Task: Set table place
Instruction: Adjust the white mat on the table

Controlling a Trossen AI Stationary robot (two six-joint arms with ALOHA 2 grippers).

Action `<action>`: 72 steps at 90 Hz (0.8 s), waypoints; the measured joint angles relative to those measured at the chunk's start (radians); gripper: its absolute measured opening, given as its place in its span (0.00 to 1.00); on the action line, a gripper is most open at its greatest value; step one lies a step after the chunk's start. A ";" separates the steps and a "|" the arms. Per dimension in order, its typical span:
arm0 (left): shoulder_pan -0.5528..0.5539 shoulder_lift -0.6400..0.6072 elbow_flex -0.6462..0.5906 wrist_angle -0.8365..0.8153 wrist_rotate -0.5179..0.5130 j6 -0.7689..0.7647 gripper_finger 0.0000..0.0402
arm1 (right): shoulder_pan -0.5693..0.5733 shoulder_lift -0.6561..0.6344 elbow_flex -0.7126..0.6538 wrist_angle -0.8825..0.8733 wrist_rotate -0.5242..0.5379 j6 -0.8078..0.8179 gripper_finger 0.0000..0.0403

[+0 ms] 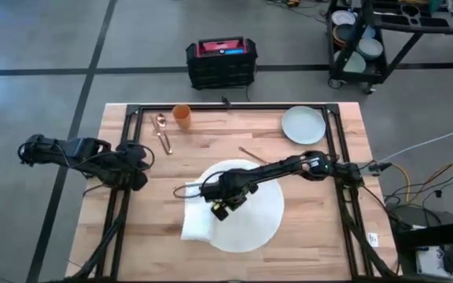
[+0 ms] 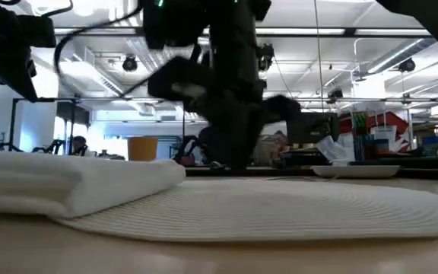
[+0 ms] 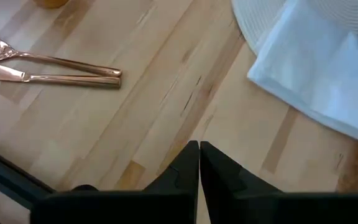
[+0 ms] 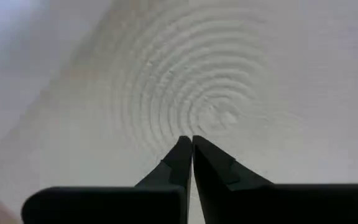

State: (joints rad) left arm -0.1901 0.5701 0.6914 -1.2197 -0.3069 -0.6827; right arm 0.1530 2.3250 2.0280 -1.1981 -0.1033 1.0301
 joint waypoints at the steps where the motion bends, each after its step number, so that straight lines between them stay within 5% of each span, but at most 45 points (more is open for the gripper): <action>1: 0.000 0.000 0.000 0.000 0.000 0.000 0.00 | -0.001 -0.001 0.000 0.001 0.009 0.002 0.00; 32: 0.000 0.000 0.000 0.000 0.000 0.000 0.00 | -0.121 0.021 -0.006 0.173 0.160 0.078 0.00; 72: 0.000 0.000 0.000 0.000 0.000 0.000 0.00 | -0.132 0.024 -0.004 0.186 0.085 0.070 0.00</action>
State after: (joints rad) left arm -0.1898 0.5701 0.6914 -1.2198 -0.3069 -0.6827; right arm 0.0206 2.3489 2.0235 -1.0119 -0.0185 1.1000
